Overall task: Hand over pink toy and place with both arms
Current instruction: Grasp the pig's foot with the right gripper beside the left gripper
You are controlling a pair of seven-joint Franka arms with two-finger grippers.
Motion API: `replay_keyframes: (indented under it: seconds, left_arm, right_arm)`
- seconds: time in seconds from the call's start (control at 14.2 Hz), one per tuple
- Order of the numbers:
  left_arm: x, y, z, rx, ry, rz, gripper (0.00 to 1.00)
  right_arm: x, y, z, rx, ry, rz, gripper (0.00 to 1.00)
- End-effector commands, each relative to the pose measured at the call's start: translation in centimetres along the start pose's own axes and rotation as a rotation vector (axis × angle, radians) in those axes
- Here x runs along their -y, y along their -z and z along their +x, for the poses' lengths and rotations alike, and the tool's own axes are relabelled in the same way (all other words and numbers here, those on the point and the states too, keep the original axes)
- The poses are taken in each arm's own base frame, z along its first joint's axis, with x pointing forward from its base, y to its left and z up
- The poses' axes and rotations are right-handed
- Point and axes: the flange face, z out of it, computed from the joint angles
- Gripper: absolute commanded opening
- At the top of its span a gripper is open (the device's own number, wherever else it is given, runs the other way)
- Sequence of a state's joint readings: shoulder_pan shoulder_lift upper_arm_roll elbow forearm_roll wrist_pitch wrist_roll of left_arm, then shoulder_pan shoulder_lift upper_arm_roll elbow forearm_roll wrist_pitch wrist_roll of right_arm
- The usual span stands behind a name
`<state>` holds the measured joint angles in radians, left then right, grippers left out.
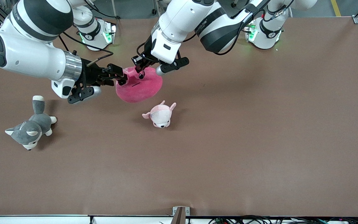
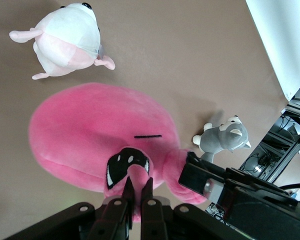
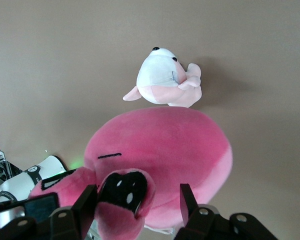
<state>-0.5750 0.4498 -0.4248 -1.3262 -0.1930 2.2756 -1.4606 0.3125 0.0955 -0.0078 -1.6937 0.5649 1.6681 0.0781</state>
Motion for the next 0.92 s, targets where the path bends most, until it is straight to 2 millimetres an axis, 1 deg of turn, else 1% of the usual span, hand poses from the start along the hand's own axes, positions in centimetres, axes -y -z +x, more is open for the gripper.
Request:
replay_keyframes:
  seconds: [0.0,0.07,0.21,0.28,0.35,0.42,0.49,0.57,0.71,0.85]
  left_arm:
    - [-0.69,0.30,-0.50,0.023,0.021,-0.020,0.00]
    - [-0.69,0.30,-0.50,0.023,0.021,-0.020,0.00]
    - [-0.74,0.36,-0.51,0.023,0.021,-0.022,0.00]
    - [-0.74,0.36,-0.51,0.023,0.021,-0.022,0.00]
    - [-0.74,0.36,-0.51,0.023,0.021,-0.022,0.00]
    - [-0.74,0.36,-0.51,0.023,0.021,-0.022,0.00]
    - [-0.74,0.36,-0.51,0.023,0.021,-0.022,0.00]
    - [-0.74,0.38,-0.43,0.021,0.023,-0.022,0.00]
    - [-0.76,0.47,-0.47,0.021,0.024,-0.023,0.02]
    - [-0.72,0.41,-0.46,0.020,0.022,-0.022,0.09]
  right_arm:
    - [0.29,-0.07,-0.69,0.002,0.002,-0.017,0.73]
    - [0.29,-0.13,-0.77,0.009,0.002,-0.018,0.69]
    - [0.27,-0.24,-0.91,0.021,0.002,-0.019,0.54]
    - [0.15,-0.38,-0.99,0.036,-0.001,-0.020,0.40]
    - [0.13,-0.48,-1.13,0.048,-0.001,-0.021,0.30]
    - [0.05,-0.50,-1.19,0.055,-0.002,-0.022,0.23]
    - [0.08,-0.54,-1.33,0.066,-0.003,-0.023,0.14]
    - [0.00,-0.54,-1.38,0.071,-0.004,-0.023,0.07]
    - [0.08,-0.31,-1.43,0.073,-0.004,-0.023,0.03]
    - [0.00,0.22,-1.56,0.077,-0.008,-0.020,0.03]
